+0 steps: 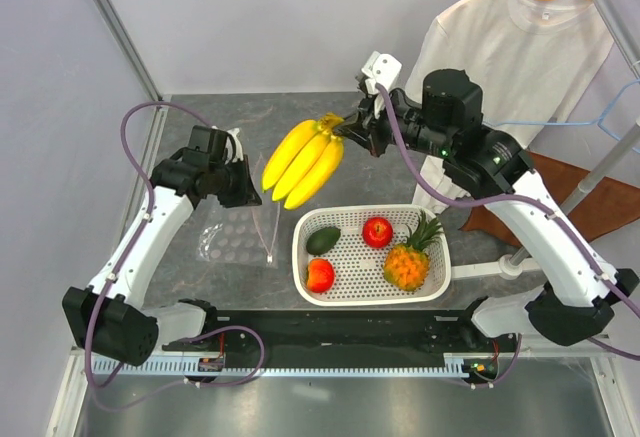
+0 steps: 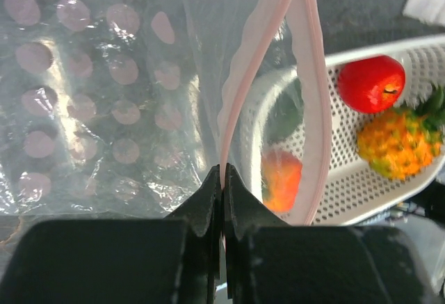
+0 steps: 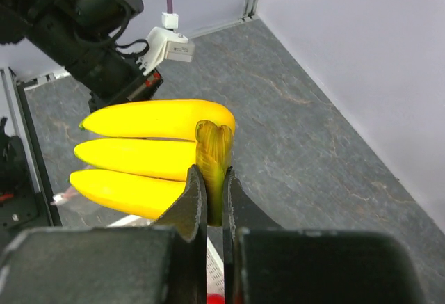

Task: Place the food in the zip-top bag and seal the zipper
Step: Place the fake fruit in the zipper food storage bag.

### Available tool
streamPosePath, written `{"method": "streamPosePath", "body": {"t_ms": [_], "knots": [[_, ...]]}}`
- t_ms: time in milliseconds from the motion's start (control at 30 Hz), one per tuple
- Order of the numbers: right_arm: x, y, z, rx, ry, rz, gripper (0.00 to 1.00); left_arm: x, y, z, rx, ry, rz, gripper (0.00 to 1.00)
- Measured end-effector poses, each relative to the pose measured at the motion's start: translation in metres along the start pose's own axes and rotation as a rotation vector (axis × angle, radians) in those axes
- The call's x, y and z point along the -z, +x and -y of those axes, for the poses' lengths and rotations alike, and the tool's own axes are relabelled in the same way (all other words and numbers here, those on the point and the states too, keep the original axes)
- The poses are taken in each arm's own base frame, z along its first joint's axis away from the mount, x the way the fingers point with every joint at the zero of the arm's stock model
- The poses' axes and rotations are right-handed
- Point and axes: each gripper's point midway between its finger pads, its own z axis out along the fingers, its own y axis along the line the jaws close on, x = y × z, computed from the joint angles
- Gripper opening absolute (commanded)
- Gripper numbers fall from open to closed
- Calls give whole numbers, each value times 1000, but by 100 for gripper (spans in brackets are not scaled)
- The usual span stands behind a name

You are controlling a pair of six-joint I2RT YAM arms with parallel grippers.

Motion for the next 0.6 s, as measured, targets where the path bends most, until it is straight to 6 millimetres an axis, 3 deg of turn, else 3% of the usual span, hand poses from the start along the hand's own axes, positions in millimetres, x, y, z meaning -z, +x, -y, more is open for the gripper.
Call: {"method": "streamPosePath", "body": {"t_ms": [200,367,600], "knots": [[-17,1,0,-42,72,0,0,-3,-22,-6,59,-91,75,2],[-35,20,-3,-36,141,-37,0,-9,-43,-3,110,-119,120,2],[-57,46,11,23,325,-106,0,-20,-43,-14,151,-177,101,2]]}}
